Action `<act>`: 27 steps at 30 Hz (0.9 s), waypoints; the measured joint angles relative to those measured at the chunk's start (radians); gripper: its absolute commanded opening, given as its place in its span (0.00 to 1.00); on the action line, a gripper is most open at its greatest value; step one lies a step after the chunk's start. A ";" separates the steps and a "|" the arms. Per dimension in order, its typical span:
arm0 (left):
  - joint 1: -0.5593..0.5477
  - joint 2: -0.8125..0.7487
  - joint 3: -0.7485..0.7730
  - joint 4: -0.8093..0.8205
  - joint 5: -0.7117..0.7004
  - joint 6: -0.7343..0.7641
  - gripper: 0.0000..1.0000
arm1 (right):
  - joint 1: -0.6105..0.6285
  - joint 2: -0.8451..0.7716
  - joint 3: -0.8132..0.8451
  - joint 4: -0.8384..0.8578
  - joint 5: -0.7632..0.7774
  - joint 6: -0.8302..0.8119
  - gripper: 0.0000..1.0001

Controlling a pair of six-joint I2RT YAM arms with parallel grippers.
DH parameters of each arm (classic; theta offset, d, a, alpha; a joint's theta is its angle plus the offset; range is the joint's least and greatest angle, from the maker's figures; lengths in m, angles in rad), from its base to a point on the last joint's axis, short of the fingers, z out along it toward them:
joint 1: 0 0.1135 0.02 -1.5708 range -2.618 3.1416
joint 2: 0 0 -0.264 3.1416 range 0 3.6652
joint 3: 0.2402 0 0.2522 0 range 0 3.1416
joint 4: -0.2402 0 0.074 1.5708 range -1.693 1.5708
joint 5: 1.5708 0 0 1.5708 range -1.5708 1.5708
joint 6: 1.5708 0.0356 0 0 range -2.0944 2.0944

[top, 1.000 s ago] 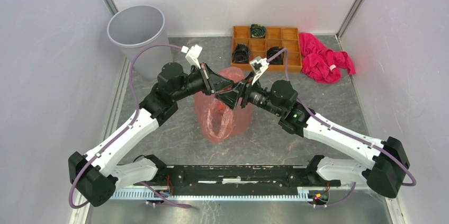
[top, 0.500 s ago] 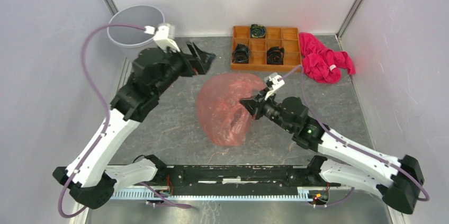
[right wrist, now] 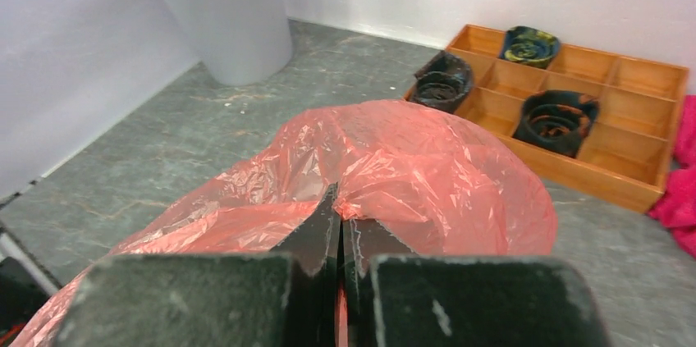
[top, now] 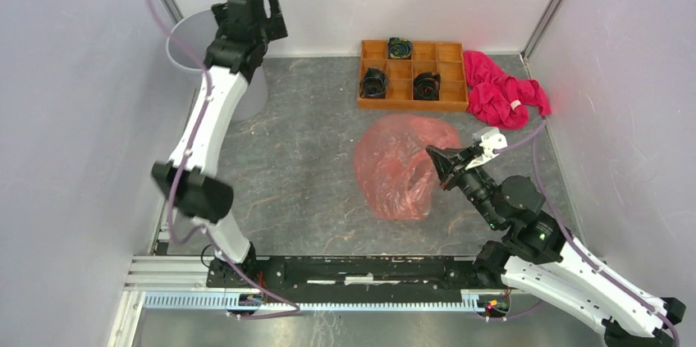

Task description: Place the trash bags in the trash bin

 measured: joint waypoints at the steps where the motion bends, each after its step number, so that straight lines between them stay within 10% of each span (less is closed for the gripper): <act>1: 0.011 0.060 0.035 -0.009 0.009 0.003 1.00 | 0.000 -0.010 0.005 -0.019 0.011 -0.014 0.01; 12: 0.096 0.452 0.372 -0.151 0.013 0.027 0.95 | 0.000 -0.061 0.018 -0.126 0.060 -0.117 0.01; 21: 0.129 0.451 0.274 -0.159 0.008 0.060 0.67 | 0.000 -0.056 0.018 -0.125 0.051 -0.141 0.01; 27: 0.130 0.444 0.258 -0.173 0.029 0.106 0.30 | 0.000 -0.055 0.018 -0.124 0.047 -0.118 0.01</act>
